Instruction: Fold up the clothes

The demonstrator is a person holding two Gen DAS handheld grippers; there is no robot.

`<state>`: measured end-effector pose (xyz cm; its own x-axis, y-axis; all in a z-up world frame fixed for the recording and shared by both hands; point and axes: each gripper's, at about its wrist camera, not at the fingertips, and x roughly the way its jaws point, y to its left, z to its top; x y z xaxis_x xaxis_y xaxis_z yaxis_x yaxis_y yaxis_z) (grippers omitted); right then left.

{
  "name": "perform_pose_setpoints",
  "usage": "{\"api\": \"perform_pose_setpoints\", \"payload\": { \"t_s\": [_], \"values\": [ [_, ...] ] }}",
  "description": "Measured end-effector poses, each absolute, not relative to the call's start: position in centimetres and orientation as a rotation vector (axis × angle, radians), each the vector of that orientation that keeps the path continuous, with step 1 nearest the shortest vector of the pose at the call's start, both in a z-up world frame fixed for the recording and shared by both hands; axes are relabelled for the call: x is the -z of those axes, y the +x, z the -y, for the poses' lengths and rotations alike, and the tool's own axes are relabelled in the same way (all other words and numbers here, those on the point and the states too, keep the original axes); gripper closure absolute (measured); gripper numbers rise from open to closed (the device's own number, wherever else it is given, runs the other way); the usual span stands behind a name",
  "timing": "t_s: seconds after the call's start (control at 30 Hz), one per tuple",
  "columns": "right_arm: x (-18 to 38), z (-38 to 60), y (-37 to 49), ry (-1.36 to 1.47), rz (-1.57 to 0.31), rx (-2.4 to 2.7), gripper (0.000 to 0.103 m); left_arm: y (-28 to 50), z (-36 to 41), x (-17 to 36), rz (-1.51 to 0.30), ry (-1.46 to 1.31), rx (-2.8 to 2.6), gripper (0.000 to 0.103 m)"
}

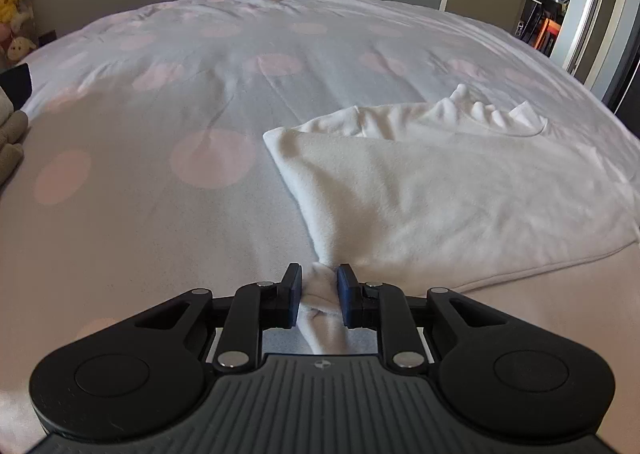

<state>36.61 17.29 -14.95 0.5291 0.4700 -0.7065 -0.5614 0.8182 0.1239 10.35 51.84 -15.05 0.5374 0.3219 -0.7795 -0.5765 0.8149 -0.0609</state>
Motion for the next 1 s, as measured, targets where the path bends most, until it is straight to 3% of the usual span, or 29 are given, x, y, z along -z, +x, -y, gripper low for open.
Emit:
{"api": "perform_pose_setpoints", "payload": {
  "t_s": [0.17, 0.27, 0.37, 0.77, 1.0],
  "values": [
    [14.4, -16.3, 37.1, -0.058, -0.836, -0.607, 0.093, 10.3, -51.9, 14.7, -0.864, -0.343, -0.575, 0.082],
    [13.1, -14.8, 36.6, -0.008, -0.835, -0.603, 0.081, 9.3, -51.1, 13.6, -0.846, -0.339, -0.596, 0.082],
    [11.6, -11.8, 35.5, -0.004, -0.805, -0.594, 0.081, 8.0, -50.0, 12.8, -0.840, -0.339, -0.623, 0.082],
    [6.6, 12.4, 33.5, 0.036, -0.705, -0.193, 0.076, 2.0, -46.7, 12.9, -0.885, -0.427, -0.697, 0.082],
    [6.7, 22.0, 35.6, 0.100, -0.718, -0.052, 0.075, 1.3, -46.5, 13.4, -0.879, -0.409, -0.764, 0.082]
  ]
}}
